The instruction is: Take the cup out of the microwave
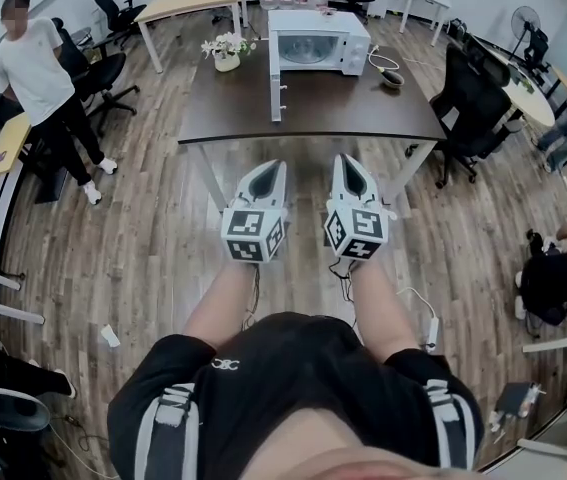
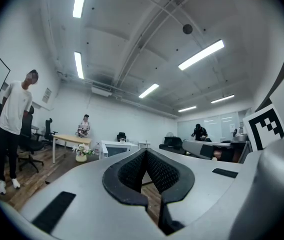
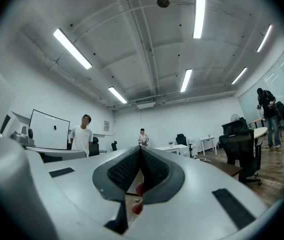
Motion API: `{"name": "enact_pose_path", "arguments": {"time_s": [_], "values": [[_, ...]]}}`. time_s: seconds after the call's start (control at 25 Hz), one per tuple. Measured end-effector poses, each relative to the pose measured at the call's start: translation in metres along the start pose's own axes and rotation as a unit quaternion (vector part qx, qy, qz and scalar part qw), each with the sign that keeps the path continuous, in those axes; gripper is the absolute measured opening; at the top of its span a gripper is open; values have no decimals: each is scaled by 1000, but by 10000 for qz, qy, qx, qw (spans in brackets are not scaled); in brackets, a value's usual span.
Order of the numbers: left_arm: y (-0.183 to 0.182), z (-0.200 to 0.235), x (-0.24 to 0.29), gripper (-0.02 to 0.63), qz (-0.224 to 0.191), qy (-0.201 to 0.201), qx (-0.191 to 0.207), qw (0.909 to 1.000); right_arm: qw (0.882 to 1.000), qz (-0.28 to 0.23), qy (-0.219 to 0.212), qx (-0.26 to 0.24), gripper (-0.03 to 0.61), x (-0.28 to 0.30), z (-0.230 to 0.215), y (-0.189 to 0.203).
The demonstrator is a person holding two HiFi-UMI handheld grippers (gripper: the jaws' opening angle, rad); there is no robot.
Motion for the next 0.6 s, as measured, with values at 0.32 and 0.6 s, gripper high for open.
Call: {"name": "enact_pose_path", "arguments": {"time_s": [0.32, 0.6], "values": [[5, 11, 12, 0, 28, -5, 38, 10000, 10000, -26, -31, -41, 2, 16, -2, 5], [21, 28, 55, 0, 6, 25, 224, 9997, 9999, -137, -48, -33, 2, 60, -25, 22]]}}
Point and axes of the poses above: the fingertips, and each gripper's own axes: x forward along the fingers, z to its left, y out of its underside, the point moved 4 cm from there along -x, backward along the fingers, and after that the axes turned 7 degrees about -z, right-handed, at the moved point
